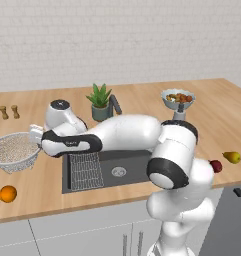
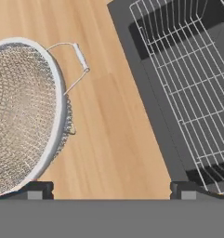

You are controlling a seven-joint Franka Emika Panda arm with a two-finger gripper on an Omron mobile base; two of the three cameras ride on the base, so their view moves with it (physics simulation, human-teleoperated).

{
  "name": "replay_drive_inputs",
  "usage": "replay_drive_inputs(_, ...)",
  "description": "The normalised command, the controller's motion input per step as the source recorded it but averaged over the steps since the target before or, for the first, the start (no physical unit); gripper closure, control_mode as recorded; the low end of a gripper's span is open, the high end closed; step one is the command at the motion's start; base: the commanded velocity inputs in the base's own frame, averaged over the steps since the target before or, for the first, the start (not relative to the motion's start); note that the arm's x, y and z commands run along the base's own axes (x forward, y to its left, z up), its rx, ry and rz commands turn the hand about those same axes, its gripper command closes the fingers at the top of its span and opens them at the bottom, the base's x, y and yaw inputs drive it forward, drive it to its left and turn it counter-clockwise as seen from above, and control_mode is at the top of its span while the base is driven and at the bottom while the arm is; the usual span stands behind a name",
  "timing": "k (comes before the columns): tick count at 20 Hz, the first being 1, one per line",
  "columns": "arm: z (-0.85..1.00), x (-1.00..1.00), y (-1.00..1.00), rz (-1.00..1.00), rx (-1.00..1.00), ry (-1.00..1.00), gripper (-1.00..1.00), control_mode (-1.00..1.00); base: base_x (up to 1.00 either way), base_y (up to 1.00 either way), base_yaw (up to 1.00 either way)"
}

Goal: Put the colander in the sink, put the pear, pear, orange in the colander, and turn on the sink faucet and pour water over the colander.

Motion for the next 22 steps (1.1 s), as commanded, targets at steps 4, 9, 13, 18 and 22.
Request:
replay_drive_inputs(4,-0.03,0.56,0.44,-0.06,0.00,0.03,-1.00,-1.00,0.00,0.00,0.00)
replay_drive_inputs(9,0.00,0.44,0.49,-0.07,0.00,0.05,-1.00,-1.00,0.00,0.00,0.00)
replay_drive_inputs(13,0.00,0.39,0.45,-0.07,0.00,0.01,-1.00,-1.00,0.00,0.00,0.00)
replay_drive_inputs(18,0.01,0.37,0.40,-0.09,-0.01,0.01,-1.00,-1.00,0.00,0.00,0.00)
replay_drive_inputs(22,-0.19,0.29,0.04,-0.09,0.00,0.10,-1.00,-1.00,0.00,0.00,0.00)
